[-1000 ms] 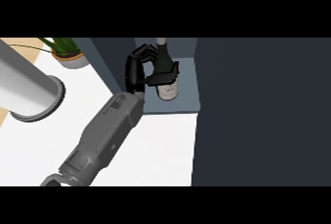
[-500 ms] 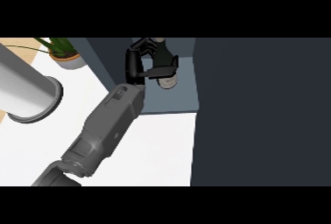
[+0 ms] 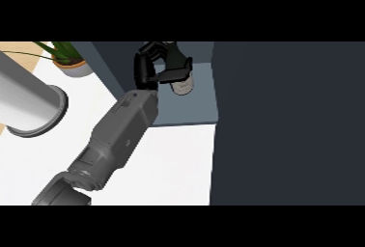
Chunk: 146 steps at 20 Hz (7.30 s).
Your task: Pick up the wine, place it into the cabinet and close the cabinet
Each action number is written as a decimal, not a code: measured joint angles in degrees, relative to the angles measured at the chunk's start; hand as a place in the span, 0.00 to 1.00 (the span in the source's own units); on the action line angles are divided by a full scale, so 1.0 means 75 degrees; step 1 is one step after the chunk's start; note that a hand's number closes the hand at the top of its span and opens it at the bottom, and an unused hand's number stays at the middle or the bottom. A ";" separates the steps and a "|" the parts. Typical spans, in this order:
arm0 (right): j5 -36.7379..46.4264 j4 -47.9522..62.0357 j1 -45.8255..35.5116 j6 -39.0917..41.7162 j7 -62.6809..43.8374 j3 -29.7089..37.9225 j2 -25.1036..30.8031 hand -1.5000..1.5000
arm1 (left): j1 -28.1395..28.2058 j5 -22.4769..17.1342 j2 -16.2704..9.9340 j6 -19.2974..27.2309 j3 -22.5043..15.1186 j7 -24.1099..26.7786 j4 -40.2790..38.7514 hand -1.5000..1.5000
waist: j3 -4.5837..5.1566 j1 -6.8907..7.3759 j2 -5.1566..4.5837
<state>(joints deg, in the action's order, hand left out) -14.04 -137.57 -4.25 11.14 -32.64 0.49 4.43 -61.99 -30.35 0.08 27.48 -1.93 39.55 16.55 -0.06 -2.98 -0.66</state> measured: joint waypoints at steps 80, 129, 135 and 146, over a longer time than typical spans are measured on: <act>0.0065 0.0026 -0.0336 -0.0397 -0.0270 -0.0534 -0.0055 0.00 | 0.1956 -0.1817 -0.0011 -0.0670 -0.2271 0.1146 0.1134 0.00 | 0.0012 -0.0017 0.0093; -0.0151 -0.0048 0.0566 0.0694 -0.0333 -0.0736 0.0367 1.00 | 0.9201 0.0046 -0.3636 0.2409 -0.6438 -0.0679 1.3228 0.00 | 0.0009 0.0389 0.0114; -0.0276 -0.0035 0.1100 0.0636 -0.0747 -0.1557 0.0022 1.00 | 0.9857 -0.0242 -0.4316 0.1936 -0.5850 -0.0487 1.3774 0.00 | 0.0011 0.0399 0.0123; -0.0261 -0.0097 0.1459 0.0798 -0.1041 -0.3845 -0.0250 1.00 | 1.0937 -0.1512 -0.5410 0.0596 -0.3765 -0.0227 1.4323 0.00 | 0.0019 0.0418 0.0153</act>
<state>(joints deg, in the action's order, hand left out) -15.99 -138.30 6.69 17.13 -40.45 -28.35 2.56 20.04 -41.69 -40.50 31.95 -30.17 37.85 123.97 0.08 0.16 0.49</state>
